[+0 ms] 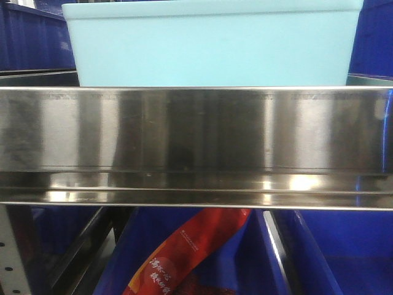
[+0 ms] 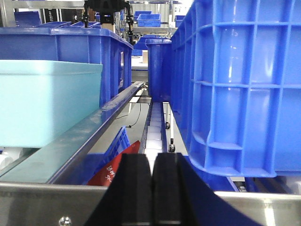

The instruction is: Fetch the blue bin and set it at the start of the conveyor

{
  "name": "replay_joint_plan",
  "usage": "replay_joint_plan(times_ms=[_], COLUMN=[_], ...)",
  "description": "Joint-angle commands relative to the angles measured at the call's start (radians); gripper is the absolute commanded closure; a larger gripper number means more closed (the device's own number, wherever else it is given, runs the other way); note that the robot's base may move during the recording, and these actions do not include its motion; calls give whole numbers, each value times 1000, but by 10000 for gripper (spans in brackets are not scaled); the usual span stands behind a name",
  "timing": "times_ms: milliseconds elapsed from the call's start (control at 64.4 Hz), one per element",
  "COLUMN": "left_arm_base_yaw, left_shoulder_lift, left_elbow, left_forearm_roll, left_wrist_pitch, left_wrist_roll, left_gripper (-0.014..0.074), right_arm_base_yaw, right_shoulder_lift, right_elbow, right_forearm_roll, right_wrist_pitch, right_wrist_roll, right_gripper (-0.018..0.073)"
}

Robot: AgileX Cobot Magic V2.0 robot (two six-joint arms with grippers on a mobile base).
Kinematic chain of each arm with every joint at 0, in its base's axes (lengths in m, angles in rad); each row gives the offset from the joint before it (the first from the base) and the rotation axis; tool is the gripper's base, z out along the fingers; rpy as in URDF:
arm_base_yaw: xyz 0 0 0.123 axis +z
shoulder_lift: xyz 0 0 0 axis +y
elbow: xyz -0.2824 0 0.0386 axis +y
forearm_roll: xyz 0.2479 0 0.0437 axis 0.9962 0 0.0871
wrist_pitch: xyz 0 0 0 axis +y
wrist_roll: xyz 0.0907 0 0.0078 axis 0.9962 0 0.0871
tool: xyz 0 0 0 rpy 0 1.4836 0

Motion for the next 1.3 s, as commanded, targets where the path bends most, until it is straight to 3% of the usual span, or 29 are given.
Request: replay_joint_plan(times_ms=[0,186,310,372,481,605,683,791,854,931,1055,1288], left_arm_base_yaw=[-7,-7,-7,-7,-7,-7,-7,-7,-12,-67,-217,-484], left_shoulder_lift=[-4,-4,-4,-4,9,97,156,224,253,283,348,631], left_elbow=[-4,-4,-15,-90,-267,-459,-541,-581,-589,-601,-627,-737], left_forearm_roll=[-4,-80,-80,-80,-32,13,13,11,11,11,10,-32], left_wrist_pitch=[-46,-188,-304,-232,-7,232,333,382,394,404,432,437], left_wrist_roll=[3,-1,-1,-1,-1,-1,-1,-1,-1,7,76,76], left_gripper=[707,707,707,707,694,529,338,125,59,47,50,50], right_arm_base_yaw=[1,1,1,1,1,1,1,1,3,3,10,141], right_shoulder_lift=[-3,-3,-3,-3,27,120,184,244,279,312,374,531], right_elbow=[-1,-1,-105,-214,-395,-537,-570,-573,-577,-600,-644,-706], right_forearm_roll=[0,6,8,8,8,8,8,8,8,24,80,119], right_wrist_pitch=[-23,-154,-58,74,256,353,360,355,354,376,416,432], right_wrist_roll=[-9,-9,-9,-9,-9,-9,-9,-9,-9,-9,-77,-111], right_gripper=[721,721,721,721,673,452,269,58,11,8,33,43])
